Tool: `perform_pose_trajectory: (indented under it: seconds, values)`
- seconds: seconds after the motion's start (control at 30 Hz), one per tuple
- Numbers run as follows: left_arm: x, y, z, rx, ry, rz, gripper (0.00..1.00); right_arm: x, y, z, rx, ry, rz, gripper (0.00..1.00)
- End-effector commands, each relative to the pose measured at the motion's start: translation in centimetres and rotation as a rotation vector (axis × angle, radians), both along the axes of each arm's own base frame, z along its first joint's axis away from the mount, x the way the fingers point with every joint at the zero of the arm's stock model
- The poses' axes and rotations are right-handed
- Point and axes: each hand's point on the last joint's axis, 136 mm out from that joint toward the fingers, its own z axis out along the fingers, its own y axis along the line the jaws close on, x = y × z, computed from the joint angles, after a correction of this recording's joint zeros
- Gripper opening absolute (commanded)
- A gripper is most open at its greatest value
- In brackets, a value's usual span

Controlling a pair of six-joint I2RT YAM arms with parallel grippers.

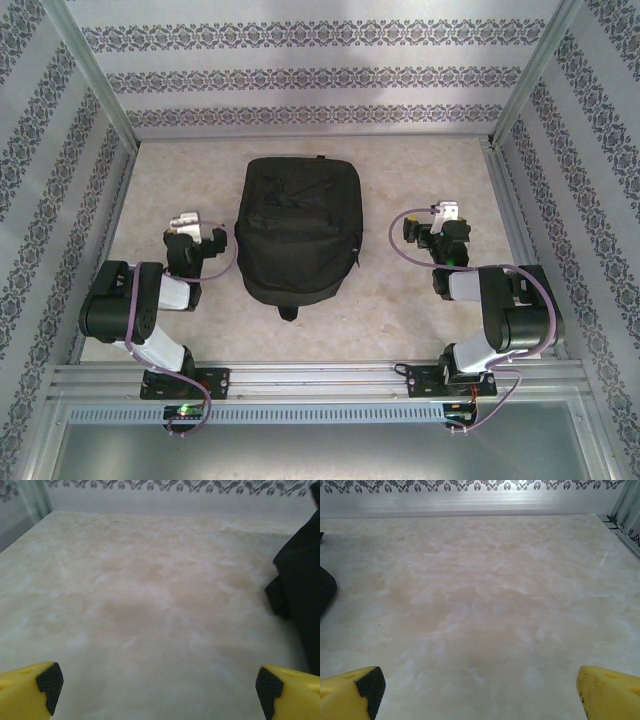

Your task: Pack the student bag

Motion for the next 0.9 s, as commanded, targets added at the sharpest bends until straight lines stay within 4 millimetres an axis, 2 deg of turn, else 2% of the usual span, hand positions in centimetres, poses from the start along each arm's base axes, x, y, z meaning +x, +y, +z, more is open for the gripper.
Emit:
perform_pose_trajectory:
  seconds: [0.0, 0.07, 0.87]
  values:
    - [-1.10, 0.83, 2.26, -0.003, -0.146, 0.044, 1.00, 0.29, -0.07, 1.04, -0.020, -0.028, -0.002, 0.98]
    - [-1.77, 0.59, 2.33, -0.007, -0.168, 0.031, 1.00, 0.30, -0.03, 1.09, -0.020, -0.030, -0.001, 0.98]
    - [-1.73, 0.39, 2.41, -0.005, -0.170, 0.019, 1.00, 0.28, -0.05, 1.02, -0.020, -0.028, -0.001, 0.98]
